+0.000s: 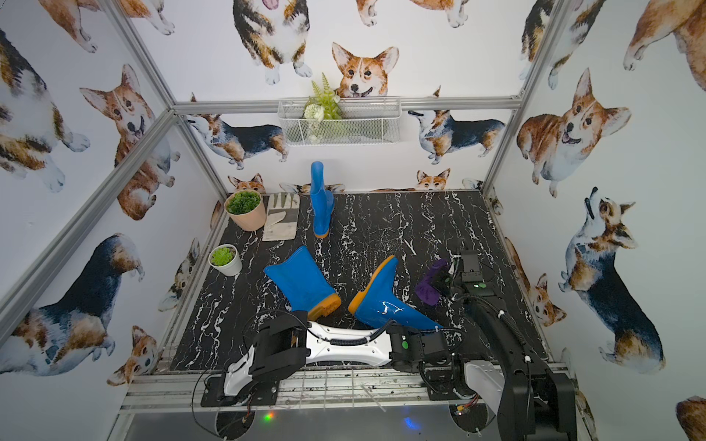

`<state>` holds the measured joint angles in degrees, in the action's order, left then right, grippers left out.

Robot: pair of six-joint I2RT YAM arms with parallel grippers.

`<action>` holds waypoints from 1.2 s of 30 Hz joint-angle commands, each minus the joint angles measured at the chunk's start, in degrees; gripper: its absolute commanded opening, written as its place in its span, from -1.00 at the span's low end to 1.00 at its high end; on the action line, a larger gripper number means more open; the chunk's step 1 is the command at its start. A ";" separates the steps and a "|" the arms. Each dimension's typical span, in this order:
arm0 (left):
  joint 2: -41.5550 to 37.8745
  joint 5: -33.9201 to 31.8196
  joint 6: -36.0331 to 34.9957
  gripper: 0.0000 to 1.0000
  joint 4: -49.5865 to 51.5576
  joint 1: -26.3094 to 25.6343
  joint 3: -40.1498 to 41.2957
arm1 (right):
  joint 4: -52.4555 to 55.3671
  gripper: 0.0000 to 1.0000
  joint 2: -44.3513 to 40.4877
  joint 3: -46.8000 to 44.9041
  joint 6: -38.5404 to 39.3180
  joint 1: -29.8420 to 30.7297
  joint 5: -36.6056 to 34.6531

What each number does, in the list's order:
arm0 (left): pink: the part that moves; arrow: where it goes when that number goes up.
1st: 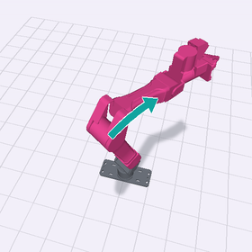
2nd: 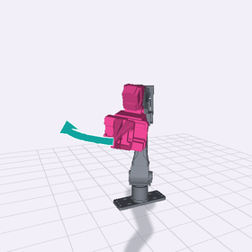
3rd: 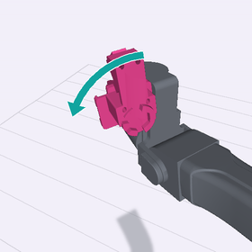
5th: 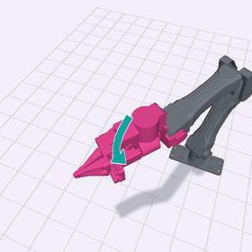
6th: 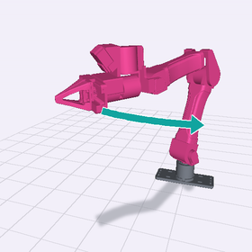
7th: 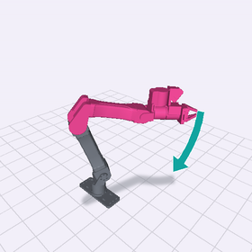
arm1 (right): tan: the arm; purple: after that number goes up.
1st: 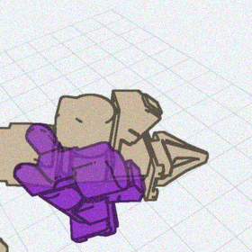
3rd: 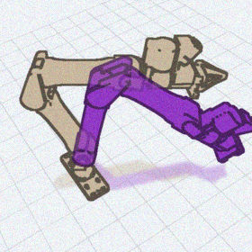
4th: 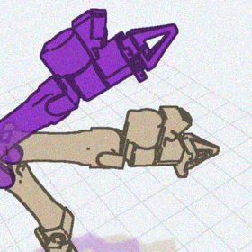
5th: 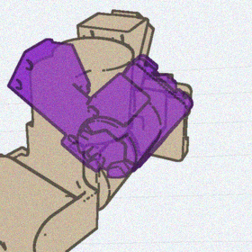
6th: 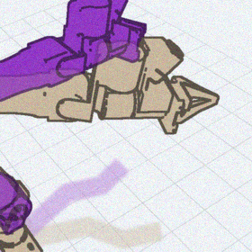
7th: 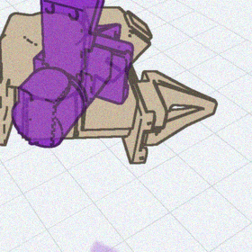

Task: Wipe the rubber boots with a cloth
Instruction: Wipe the dirt off the rubber boot, then adjust the rubber boot at the center of the board.

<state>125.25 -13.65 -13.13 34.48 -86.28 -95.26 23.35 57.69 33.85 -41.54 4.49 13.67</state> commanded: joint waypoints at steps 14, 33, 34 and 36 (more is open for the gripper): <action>-12.11 4.16 -0.10 -1.00 -0.64 5.69 5.81 | 2.74 -1.00 -2.15 1.53 1.46 -0.41 -2.86; 1.39 19.12 13.79 -1.00 2.61 24.95 -49.79 | 11.09 -1.00 -5.71 28.18 4.26 -6.34 -20.31; 1.66 18.88 16.14 -1.00 0.78 25.36 -51.30 | 11.43 -1.00 -5.45 28.97 4.89 -6.34 -20.17; -0.71 18.70 21.13 -1.00 -5.29 26.34 -47.63 | 12.46 -1.00 -5.16 30.37 6.24 -6.34 -19.65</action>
<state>126.45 2.55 -1.37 39.07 -61.14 -143.68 33.28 52.10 61.95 -38.02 -1.87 -4.29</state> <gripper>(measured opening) 0.064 0.105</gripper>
